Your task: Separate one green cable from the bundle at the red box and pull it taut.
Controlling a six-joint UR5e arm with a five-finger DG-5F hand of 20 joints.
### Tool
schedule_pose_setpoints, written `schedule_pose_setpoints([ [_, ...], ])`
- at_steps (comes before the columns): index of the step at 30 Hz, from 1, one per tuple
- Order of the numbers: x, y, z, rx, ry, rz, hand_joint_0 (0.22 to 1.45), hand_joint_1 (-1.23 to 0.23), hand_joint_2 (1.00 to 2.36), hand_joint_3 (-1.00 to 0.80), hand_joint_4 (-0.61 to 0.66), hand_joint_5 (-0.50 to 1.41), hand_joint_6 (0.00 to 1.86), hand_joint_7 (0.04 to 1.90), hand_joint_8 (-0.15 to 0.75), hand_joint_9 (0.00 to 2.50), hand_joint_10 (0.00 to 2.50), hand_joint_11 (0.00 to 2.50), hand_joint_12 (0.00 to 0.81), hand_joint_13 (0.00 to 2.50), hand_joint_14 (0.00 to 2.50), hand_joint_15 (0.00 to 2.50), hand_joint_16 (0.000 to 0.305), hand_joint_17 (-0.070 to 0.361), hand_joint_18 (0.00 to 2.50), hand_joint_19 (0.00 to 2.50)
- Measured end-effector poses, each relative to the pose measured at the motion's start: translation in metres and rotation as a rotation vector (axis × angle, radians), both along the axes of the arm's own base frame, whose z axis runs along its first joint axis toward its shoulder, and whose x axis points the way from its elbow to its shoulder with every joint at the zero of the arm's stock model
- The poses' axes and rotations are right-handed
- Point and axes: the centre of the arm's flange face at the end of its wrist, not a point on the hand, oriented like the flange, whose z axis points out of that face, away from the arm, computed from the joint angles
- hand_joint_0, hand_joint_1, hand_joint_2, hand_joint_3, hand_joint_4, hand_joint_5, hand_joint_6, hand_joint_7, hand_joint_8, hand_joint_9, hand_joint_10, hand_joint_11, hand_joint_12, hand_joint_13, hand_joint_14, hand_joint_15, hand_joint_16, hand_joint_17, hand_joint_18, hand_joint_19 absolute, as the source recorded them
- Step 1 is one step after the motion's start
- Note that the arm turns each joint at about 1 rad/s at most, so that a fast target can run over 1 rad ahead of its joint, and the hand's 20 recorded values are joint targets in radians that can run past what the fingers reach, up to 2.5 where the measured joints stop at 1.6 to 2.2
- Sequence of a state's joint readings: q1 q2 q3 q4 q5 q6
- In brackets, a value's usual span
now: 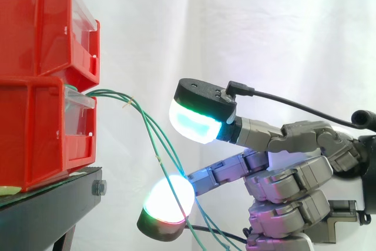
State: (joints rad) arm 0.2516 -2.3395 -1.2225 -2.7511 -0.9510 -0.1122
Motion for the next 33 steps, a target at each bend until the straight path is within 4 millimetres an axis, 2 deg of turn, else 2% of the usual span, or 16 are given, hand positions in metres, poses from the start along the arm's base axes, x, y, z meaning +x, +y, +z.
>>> schedule_pose_setpoints([
  [17, 0.0, 0.003, 0.001, -0.007, 0.0, 0.0, 0.55, -0.62, 1.0, -0.5, 0.21, 0.1, 0.5, 1.27, 0.285, 2.38, 0.01, 2.1, 0.355, 1.73, 0.81, 1.55, 0.056, 0.125, 1.56, 1.33],
  [24, 0.007, 0.008, 0.016, -0.009, -0.027, -0.025, 0.54, -0.66, 1.0, -0.5, 0.21, 0.1, 0.5, 1.28, 0.296, 2.38, 0.02, 2.12, 0.362, 1.73, 0.82, 1.55, 0.056, 0.126, 1.56, 1.32],
  [33, 0.014, 0.02, 0.03, -0.056, -0.036, -0.03, 0.5, -0.56, 1.0, -0.5, 0.26, 0.1, 0.5, 1.26, 0.296, 2.39, 0.02, 2.09, 0.38, 1.74, 0.81, 1.56, 0.061, 0.137, 1.56, 1.24],
])
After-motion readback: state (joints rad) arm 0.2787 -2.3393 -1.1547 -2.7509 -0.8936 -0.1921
